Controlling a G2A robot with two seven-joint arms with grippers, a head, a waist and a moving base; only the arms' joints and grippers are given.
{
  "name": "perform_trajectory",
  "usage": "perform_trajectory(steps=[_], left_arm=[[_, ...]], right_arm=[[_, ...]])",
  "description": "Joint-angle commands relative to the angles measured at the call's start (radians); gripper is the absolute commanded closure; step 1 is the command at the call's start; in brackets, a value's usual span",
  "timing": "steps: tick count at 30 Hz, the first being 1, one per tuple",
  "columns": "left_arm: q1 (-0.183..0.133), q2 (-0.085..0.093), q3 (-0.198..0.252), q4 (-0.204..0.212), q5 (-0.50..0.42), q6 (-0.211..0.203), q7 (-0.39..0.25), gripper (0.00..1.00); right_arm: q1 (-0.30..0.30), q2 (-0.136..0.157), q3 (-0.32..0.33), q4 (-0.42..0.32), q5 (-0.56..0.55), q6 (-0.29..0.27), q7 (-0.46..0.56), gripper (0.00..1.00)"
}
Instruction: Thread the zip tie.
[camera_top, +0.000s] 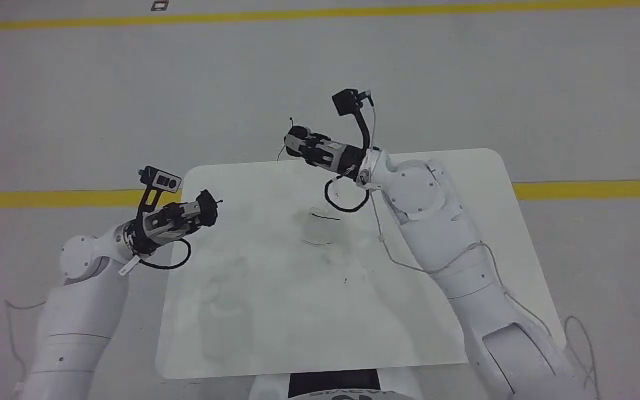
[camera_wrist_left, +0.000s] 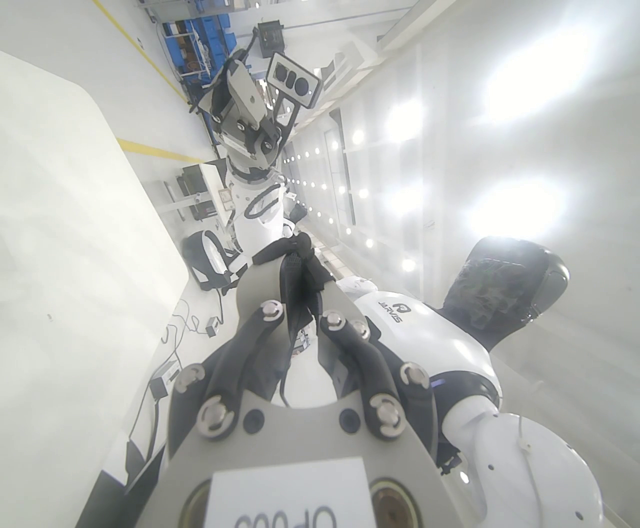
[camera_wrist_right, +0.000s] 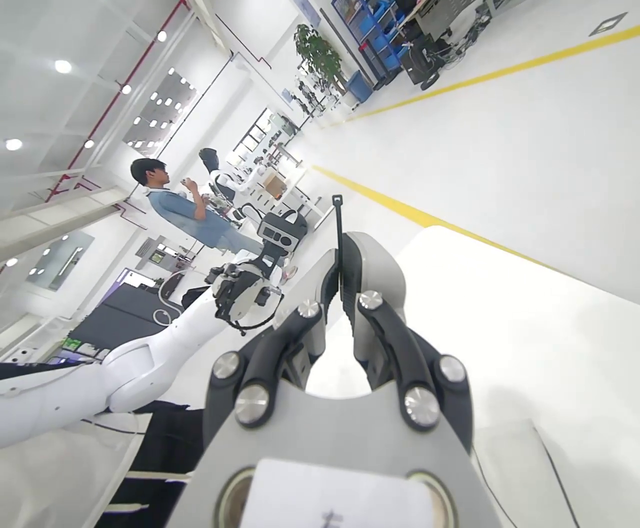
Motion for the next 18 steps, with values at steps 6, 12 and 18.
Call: perform_trajectory(steps=[6, 12, 18], left_arm=[[-0.069, 0.021, 0.031, 0.030, 0.065, 0.104, -0.005, 1.00], [-0.148, 0.044, 0.095, 0.080, 0.065, 0.109, -0.005, 1.00], [-0.177, 0.051, 0.129, 0.098, 0.063, 0.094, -0.005, 1.00]], right_arm=[[0.007, 0.020, -0.043, -0.092, -0.085, 0.000, -0.073, 1.00], [0.088, 0.060, -0.148, -0.114, -0.210, 0.000, -0.192, 1.00], [0.107, 0.073, -0.184, -0.092, -0.222, 0.000, -0.276, 1.00]])
